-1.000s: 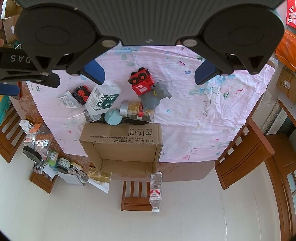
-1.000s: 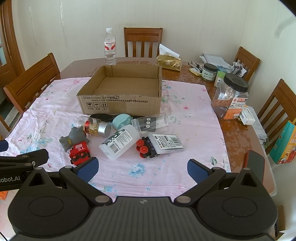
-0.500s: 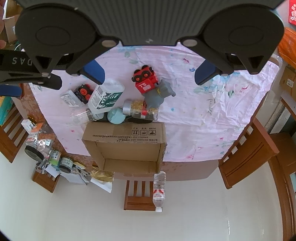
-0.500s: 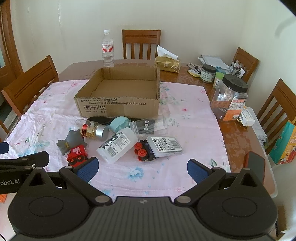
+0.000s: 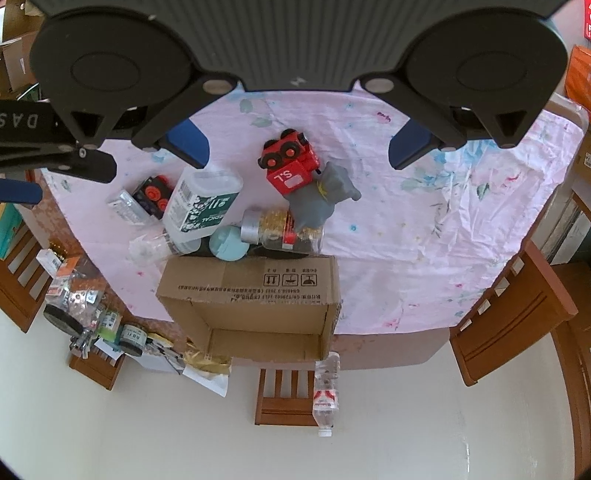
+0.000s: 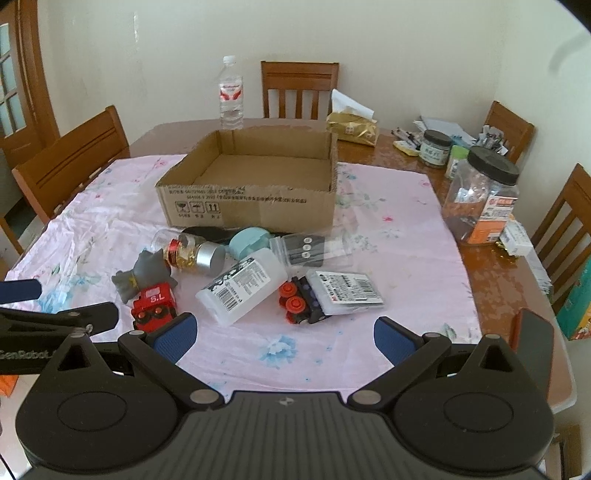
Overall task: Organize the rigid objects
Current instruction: 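Close the left tool on the red S.L train while the right grasps the card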
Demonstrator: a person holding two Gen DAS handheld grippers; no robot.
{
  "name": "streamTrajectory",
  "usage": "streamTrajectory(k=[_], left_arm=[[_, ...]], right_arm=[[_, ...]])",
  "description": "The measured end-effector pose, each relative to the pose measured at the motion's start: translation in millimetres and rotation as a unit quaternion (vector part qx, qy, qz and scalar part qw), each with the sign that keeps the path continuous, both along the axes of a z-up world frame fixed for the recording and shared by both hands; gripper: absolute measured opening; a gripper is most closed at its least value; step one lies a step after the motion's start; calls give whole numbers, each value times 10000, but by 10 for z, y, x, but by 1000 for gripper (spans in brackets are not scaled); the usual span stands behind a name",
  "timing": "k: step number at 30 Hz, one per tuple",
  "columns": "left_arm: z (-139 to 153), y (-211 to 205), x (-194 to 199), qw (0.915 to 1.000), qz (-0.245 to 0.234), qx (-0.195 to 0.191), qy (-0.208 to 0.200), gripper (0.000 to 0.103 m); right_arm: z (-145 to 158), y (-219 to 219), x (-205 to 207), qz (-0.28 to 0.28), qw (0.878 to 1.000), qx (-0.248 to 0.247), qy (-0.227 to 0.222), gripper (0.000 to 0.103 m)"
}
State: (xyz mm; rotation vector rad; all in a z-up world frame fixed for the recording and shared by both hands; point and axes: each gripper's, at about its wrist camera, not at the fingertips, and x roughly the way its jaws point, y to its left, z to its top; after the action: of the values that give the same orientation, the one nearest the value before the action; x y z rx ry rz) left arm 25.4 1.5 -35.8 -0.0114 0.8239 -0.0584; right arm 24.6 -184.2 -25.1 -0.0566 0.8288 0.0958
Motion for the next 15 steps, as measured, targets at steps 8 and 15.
streamTrajectory(k=[8, 15], left_arm=[[-306, 29, 273, 9999, 90, 105, 8, 103], [-655, 4, 618, 9990, 326, -17, 321, 103]], right_arm=[[-209, 25, 109, 81, 9996, -91, 242, 103], [-349, -43, 173, -11, 9985, -213, 497, 103]])
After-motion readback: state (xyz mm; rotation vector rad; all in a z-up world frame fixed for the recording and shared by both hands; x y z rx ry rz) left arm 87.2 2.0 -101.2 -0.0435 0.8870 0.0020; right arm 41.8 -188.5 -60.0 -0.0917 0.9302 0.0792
